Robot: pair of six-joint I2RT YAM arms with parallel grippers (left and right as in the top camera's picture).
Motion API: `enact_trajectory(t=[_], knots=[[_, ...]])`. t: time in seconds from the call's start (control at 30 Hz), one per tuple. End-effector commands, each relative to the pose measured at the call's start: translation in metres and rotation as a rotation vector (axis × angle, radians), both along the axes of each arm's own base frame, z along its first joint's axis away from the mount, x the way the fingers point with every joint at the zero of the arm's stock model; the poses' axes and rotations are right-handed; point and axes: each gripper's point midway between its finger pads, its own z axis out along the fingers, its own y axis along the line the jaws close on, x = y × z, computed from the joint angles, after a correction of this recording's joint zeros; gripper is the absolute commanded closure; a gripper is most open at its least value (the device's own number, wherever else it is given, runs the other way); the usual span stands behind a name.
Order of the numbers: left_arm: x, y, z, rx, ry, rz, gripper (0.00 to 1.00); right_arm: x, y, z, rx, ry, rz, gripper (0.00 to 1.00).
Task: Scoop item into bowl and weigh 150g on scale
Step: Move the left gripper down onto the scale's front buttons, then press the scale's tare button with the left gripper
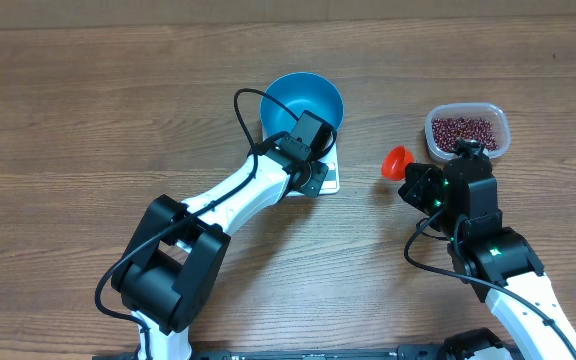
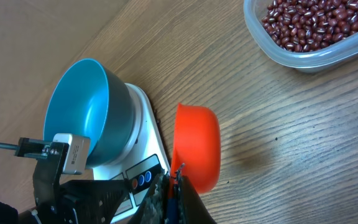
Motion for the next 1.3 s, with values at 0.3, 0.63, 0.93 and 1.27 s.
enact_trajectory(t=[0.3,0.63,0.93,1.27], knots=[[0.004,-0.005,-0.006,0.010,-0.022,-0.031,0.96,0.004,-0.003,0.013,-0.006,-0.038,-0.013,0.96],[0.003,-0.005,-0.012,0.013,-0.013,-0.037,0.96,0.005,-0.003,0.013,-0.006,-0.038,-0.014,0.96],[0.001,-0.009,-0.012,0.019,-0.017,-0.071,0.96,0.005,-0.003,0.013,-0.006,-0.038,-0.014,0.96],[0.000,-0.011,-0.012,0.023,-0.021,-0.086,0.96,0.005,-0.003,0.013,-0.006,-0.038,-0.014,0.96]])
